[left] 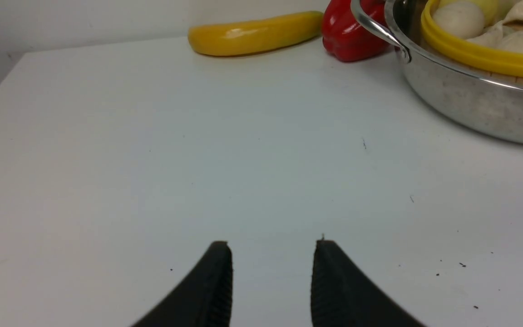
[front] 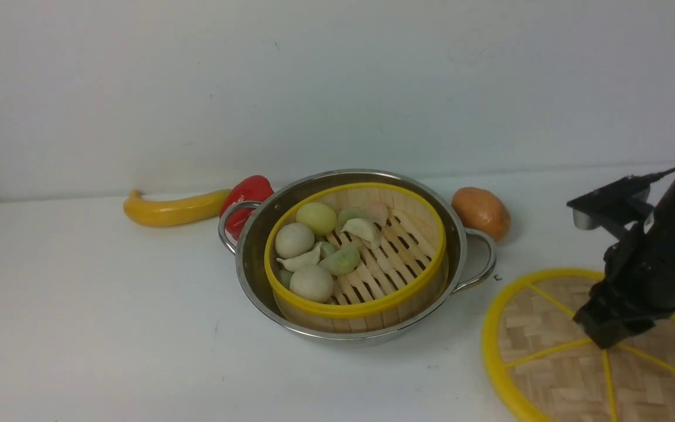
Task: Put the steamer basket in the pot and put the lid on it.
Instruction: Use the right arm to place the steamer lid on the steamer
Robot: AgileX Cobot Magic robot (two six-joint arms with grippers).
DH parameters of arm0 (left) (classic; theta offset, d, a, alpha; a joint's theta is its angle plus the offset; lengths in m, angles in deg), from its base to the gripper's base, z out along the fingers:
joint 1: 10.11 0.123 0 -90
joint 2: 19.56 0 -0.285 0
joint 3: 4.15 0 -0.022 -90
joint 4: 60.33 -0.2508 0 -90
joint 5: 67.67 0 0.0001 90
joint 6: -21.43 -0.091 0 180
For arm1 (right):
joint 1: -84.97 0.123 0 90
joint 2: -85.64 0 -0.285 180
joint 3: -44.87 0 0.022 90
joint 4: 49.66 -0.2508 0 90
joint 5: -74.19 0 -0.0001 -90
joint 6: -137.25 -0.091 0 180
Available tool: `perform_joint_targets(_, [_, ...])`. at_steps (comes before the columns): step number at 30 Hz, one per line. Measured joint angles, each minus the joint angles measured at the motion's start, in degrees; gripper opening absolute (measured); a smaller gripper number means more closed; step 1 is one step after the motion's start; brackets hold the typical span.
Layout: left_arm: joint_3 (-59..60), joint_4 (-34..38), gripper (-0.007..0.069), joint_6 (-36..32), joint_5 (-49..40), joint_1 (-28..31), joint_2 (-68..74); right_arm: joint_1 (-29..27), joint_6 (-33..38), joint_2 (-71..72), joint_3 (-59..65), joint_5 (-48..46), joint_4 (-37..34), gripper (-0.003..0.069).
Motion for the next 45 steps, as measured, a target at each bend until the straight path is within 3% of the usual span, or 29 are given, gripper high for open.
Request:
perform_joint_targets(7, [0.0,0.0,0.0239,0.0,0.0,0.0,0.0,0.0,0.1,0.2,-11.1,-8.0,0.4,0.0115])
perform_joint_targets(14, [0.0,0.0,0.0239,0.0,0.0,0.0,0.0,0.0,1.4,0.2,-18.4,-8.5,0.5,0.0115])
perform_joint_targets(31, [0.0,0.0,0.0239,0.0,0.0,0.0,0.0,0.0,3.3,0.2,-18.9,-8.7,0.4,0.0115])
perform_joint_targets(36, [0.0,0.0,0.0239,0.0,0.0,0.0,0.0,0.0,5.6,0.2,-18.9,-8.7,-2.8,0.0115])
perform_joint_targets(39, [0.0,0.0,0.0239,0.0,0.0,0.0,0.0,1.3,7.8,0.2,-19.0,-8.7,-6.4,0.0115])
perform_joint_targets(45, [0.0,0.0,0.0239,0.0,0.1,0.0,0.0,5.8,8.4,-2.0,-24.5,-9.1,-6.9,0.0115])
